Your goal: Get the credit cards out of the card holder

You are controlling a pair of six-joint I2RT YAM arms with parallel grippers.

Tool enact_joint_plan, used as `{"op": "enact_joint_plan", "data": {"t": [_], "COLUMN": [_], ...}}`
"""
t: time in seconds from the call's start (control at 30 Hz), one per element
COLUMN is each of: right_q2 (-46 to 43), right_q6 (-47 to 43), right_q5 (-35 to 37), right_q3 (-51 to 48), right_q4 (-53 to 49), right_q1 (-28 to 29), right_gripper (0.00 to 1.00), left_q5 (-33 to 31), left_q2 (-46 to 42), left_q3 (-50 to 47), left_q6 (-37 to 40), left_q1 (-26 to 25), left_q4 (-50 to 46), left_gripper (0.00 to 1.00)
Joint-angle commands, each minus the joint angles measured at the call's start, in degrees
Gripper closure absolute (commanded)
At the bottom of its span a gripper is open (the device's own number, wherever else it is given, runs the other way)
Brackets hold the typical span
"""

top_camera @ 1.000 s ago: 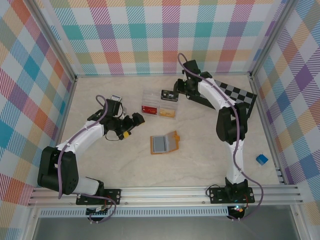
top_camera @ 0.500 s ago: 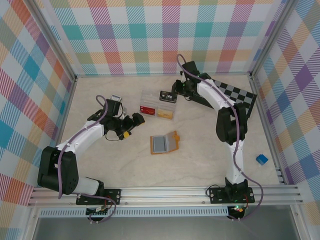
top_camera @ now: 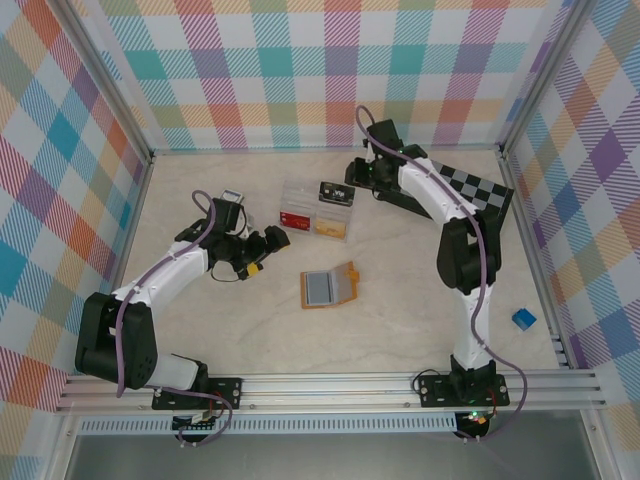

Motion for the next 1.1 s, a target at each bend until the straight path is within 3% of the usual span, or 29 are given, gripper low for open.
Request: {"op": "enact_joint_plan", "data": {"t": [0.0,0.23,0.5,0.73,1.07], "right_q2": [-8.6,-21.3,-29.9,-24.9,-14.0], "right_q6": [-2.2,-3.6,5.2,11.0,12.6], "right_q5": [0.2,-1.7,-1.0,5.1,5.8], "right_q3": [-3.5,-20.2,-37.4,-39.5,-36.5], "right_q4": [-0.1,0.3,0.5,-0.7,-2.2], "right_q1": [0.6,6.2,18.3,27.3,29.0], "right_gripper": [0.55,0.49,0.47,0.45,0.45], "left_q5": [-0.3,-2.4,-5.7,-9.1,-11.3], "left_q2": [0.2,0.2,-0.4,-1.4,-4.0], "left_q3": [-0.6,-0.8,-4.5,-7.5,-9.4], "left_q6": [-0.1,-0.6,-3.7,-5.8,-6.6], "left_q1": [0.0,-2.7,-3.2,-2.8,-1.8], "left_q4": [-1.2,-2.5,-1.1,-0.5,-0.9], "left_gripper": [0.00,0.00,0.00,0.00,0.00]}}
